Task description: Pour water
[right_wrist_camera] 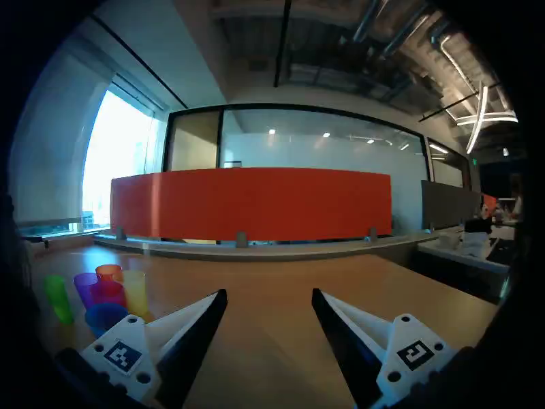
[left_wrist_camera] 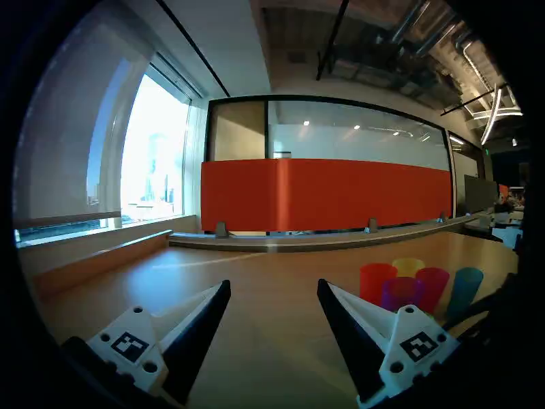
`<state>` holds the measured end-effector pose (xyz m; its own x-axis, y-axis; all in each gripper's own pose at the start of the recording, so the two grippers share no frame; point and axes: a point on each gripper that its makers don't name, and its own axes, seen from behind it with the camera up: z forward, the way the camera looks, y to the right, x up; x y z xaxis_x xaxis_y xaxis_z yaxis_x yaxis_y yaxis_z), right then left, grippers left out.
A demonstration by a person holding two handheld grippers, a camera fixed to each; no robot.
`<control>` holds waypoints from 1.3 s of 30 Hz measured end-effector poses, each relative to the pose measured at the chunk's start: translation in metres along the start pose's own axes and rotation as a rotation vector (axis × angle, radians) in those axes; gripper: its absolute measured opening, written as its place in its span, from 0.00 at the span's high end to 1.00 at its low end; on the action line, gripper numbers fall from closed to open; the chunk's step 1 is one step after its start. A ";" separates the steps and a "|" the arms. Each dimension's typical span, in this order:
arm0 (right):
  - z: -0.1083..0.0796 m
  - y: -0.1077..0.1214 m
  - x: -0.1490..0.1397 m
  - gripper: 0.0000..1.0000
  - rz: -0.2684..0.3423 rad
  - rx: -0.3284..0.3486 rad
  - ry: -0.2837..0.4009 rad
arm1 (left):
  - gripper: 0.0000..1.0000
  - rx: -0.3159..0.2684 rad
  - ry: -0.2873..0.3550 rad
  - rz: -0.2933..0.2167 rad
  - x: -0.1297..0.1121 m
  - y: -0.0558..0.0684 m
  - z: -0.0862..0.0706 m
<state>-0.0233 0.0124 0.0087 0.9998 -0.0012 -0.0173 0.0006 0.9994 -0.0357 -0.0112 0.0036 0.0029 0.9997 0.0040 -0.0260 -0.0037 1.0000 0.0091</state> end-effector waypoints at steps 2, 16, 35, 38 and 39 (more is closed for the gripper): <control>0.000 0.000 0.000 0.01 0.000 0.000 0.000 | 0.06 0.000 0.000 0.000 0.000 0.000 0.000; -0.001 0.000 0.000 0.00 -0.001 0.000 -0.001 | 0.06 0.000 0.000 0.000 0.001 0.000 0.000; 0.000 0.000 0.000 0.00 -0.001 0.000 -0.001 | 0.06 0.000 -0.001 0.000 0.002 0.000 0.000; 0.000 0.001 0.000 0.00 -0.001 0.000 -0.001 | 0.06 0.000 -0.001 0.000 0.003 0.000 0.000; 0.000 0.001 0.000 0.00 -0.001 0.000 -0.001 | 0.06 0.000 -0.001 0.000 0.003 0.000 -0.001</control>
<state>-0.0233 0.0131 0.0085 0.9999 -0.0017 -0.0164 0.0011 0.9994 -0.0360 -0.0083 0.0032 0.0023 0.9997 0.0039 -0.0249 -0.0036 1.0000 0.0090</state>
